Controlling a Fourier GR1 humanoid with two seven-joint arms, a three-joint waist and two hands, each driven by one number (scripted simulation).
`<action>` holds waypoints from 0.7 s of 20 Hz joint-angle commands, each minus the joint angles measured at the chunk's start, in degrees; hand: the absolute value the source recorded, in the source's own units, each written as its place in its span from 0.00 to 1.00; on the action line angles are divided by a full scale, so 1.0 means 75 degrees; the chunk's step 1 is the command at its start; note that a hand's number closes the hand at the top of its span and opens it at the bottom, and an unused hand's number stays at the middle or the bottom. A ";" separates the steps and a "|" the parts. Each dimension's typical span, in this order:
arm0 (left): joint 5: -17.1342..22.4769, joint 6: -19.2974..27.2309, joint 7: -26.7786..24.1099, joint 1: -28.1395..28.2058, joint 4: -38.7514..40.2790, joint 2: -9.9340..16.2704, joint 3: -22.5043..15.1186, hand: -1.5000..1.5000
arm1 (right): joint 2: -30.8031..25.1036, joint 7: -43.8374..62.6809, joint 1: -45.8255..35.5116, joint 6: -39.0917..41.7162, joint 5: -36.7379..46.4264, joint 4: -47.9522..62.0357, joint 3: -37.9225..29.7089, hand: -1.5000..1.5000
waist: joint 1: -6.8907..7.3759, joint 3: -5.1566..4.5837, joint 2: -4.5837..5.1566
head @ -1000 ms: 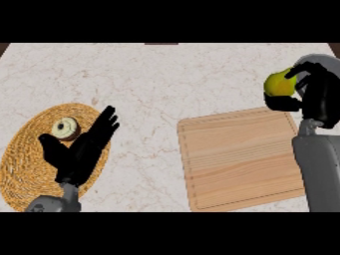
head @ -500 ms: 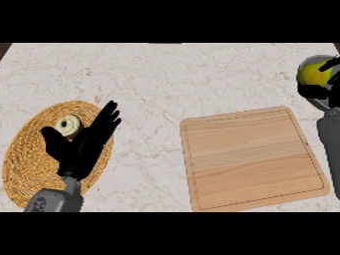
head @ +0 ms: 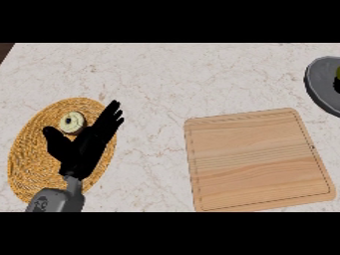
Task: Pick the pear from the cutting board and place it in the pan
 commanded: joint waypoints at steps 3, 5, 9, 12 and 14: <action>-0.0051 -0.0136 -0.0146 0.0158 -0.0044 -0.0044 -0.0122 0.50 | -0.0675 -0.1057 -0.0164 -0.0222 -0.0443 0.1102 -0.0540 1.00 | 0.0143 0.0016 0.0072; -0.0226 0.0146 0.0086 -0.0184 -0.0031 -0.0245 -0.0263 0.50 | -0.0893 0.0039 -0.0216 0.0248 -0.0137 0.1867 -0.0473 1.00 | 0.0162 0.0005 0.0109; -0.0236 -0.0026 -0.0074 -0.0127 -0.0028 -0.0101 -0.0215 0.50 | -0.1200 -0.0048 -0.0094 0.1238 -0.0028 0.2433 -0.0315 0.00 | 0.0265 0.0028 0.0150; -0.0178 -0.0097 -0.0047 -0.0030 -0.0078 -0.0070 -0.0206 0.50 | -0.1056 -0.0215 -0.0319 0.1260 -0.0266 0.2450 -0.0522 0.00 | 0.0306 0.0035 0.0125; 0.0068 -0.0156 0.0097 -0.0201 -0.0028 0.0054 0.0107 0.50 | -0.1104 -0.0654 -0.0423 0.1558 -0.0661 0.2302 -0.0848 0.00 | 0.0275 0.0048 0.0141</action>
